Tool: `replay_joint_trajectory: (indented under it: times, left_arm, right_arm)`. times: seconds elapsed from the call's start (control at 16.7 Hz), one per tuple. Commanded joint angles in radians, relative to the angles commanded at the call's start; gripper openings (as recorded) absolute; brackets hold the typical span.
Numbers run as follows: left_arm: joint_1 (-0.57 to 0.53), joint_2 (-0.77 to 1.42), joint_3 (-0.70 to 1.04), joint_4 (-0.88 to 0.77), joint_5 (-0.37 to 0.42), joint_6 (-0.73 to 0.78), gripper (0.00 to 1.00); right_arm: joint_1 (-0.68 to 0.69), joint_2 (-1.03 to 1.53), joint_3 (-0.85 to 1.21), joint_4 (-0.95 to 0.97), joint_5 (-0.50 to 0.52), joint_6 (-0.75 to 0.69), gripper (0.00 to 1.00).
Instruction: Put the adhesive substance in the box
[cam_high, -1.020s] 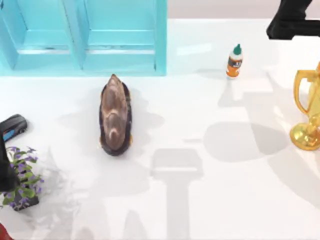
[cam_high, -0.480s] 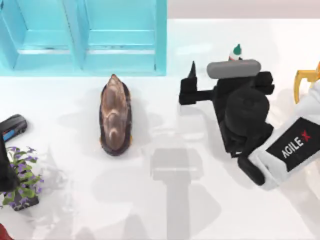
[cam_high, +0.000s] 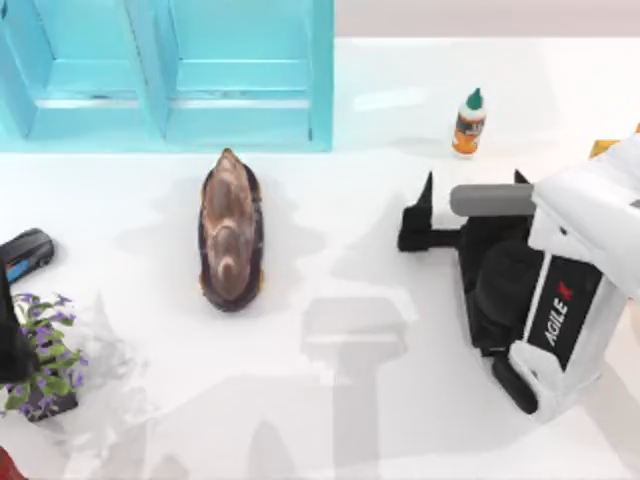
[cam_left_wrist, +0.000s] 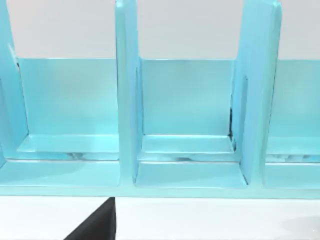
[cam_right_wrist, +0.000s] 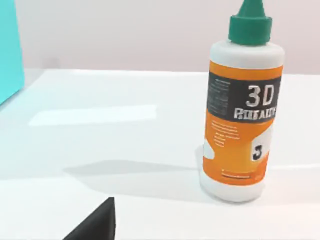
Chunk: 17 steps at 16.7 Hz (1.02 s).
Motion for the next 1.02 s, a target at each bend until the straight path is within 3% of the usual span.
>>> replay_joint_trajectory:
  times: [0.48, 1.02]
  left_arm:
    - [0.000, 0.000, 0.000, 0.000, 0.000, 0.000, 1.00]
    - [0.000, 0.000, 0.000, 0.000, 0.000, 0.000, 1.00]
  right_arm:
    - [-0.010, 0.012, 0.036, -0.028, -0.010, 0.001, 1.00]
    - [-0.111, 0.104, 0.408, -0.299, -0.109, -0.003, 1.00]
